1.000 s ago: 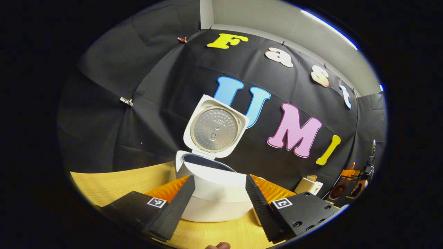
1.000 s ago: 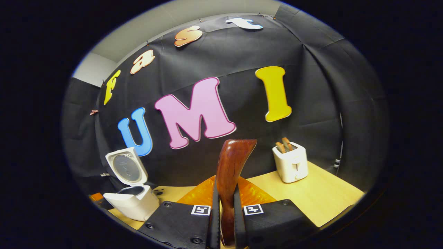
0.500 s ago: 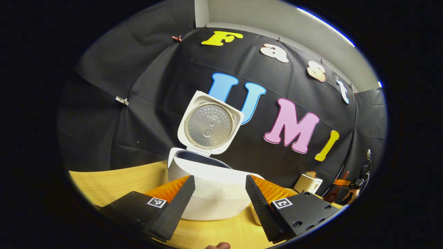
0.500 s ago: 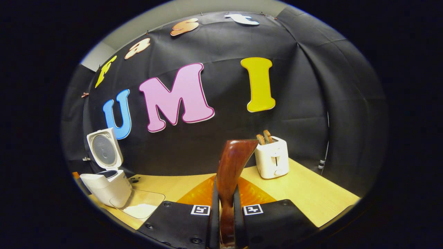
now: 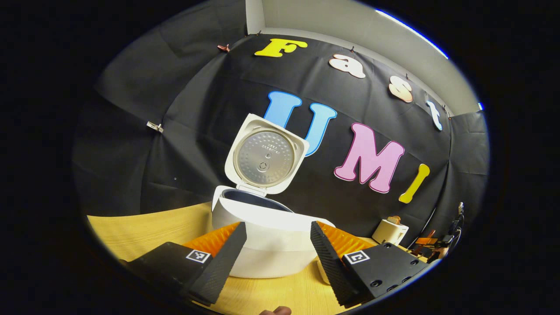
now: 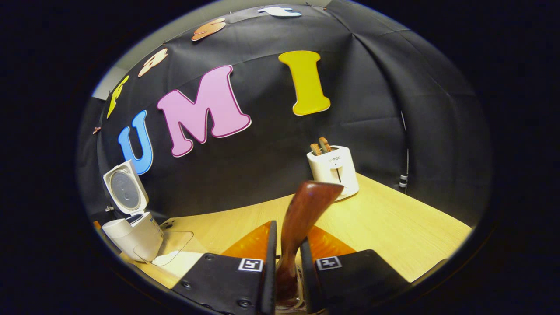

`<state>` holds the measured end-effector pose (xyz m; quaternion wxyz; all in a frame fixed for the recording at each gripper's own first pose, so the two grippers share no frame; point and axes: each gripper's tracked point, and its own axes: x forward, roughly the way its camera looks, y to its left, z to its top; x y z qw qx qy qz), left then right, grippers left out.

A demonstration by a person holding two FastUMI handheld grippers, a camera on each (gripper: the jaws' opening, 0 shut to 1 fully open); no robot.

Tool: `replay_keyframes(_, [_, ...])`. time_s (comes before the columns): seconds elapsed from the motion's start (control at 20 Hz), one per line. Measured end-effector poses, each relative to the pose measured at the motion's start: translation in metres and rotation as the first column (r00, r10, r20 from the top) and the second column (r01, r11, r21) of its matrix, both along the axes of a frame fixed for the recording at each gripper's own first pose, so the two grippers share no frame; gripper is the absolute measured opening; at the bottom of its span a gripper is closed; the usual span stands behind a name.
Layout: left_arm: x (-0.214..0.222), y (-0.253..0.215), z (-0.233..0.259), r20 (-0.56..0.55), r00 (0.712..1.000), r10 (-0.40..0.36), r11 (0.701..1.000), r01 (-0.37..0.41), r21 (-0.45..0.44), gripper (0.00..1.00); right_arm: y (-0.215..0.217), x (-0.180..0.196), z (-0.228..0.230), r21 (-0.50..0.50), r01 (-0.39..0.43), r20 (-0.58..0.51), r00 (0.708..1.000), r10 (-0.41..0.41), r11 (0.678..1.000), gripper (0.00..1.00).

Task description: Close the left gripper, press the button to open the rice cooker; take a wooden spoon from the chopstick holder with the right hand, scoop a spoonful of rice and pour it into the rice cooker, then put the wooden spoon back into the chopstick holder.

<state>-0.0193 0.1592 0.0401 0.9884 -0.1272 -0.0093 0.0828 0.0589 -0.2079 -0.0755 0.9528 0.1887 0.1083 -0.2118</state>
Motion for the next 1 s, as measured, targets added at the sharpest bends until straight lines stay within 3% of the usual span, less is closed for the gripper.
replay_keyframes(0.05, [0.0, -0.002, 0.0, 0.0, 1.0, -0.003, 1.0, 0.003, 0.003, 0.95, -0.005, -0.005, 0.007, -0.008, 0.013, 0.011, 1.0, -0.013, 1.0, 0.41])
replay_keyframes(0.2, [0.0, -0.006, 0.002, 0.003, 1.0, -0.011, 1.0, 0.011, 0.008, 0.95, -0.018, -0.023, 0.025, -0.078, 0.063, 0.031, 0.998, -0.061, 0.995, 0.61])
replay_keyframes(0.25, [0.001, -0.007, 0.003, 0.005, 1.0, -0.013, 1.0, 0.013, 0.01, 0.95, -0.023, -0.03, 0.032, -0.113, 0.086, 0.036, 0.996, -0.082, 0.99, 0.75])
replay_keyframes(0.4, [-0.002, -0.009, 0.011, 0.021, 1.0, -0.011, 1.0, 0.01, 0.021, 0.95, -0.03, -0.055, 0.067, -0.23, 0.154, 0.085, 0.987, -0.138, 0.961, 0.79])
replay_keyframes(0.55, [0.0, -0.01, 0.028, 0.049, 0.999, -0.002, 0.998, -0.001, 0.056, 0.95, -0.019, -0.073, 0.106, -0.351, 0.187, 0.147, 0.979, -0.144, 0.917, 0.87])
replay_keyframes(0.65, [0.007, -0.006, 0.051, 0.07, 0.997, 0.016, 0.995, -0.022, 0.095, 0.95, 0.011, -0.068, 0.122, -0.383, 0.137, 0.17, 0.983, -0.076, 0.914, 0.87])
replay_keyframes(0.85, [0.031, -0.008, 0.114, 0.143, 0.99, 0.0, 0.982, -0.027, 0.187, 0.95, 0.077, -0.049, 0.117, -0.383, -0.039, 0.146, 0.984, 0.102, 0.923, 0.88])
replay_keyframes(1.0, [0.059, 0.022, 0.164, 0.187, 0.981, 0.059, 0.978, -0.094, 0.184, 0.95, 0.114, -0.039, 0.11, -0.387, -0.14, 0.132, 0.97, 0.205, 0.911, 0.88])
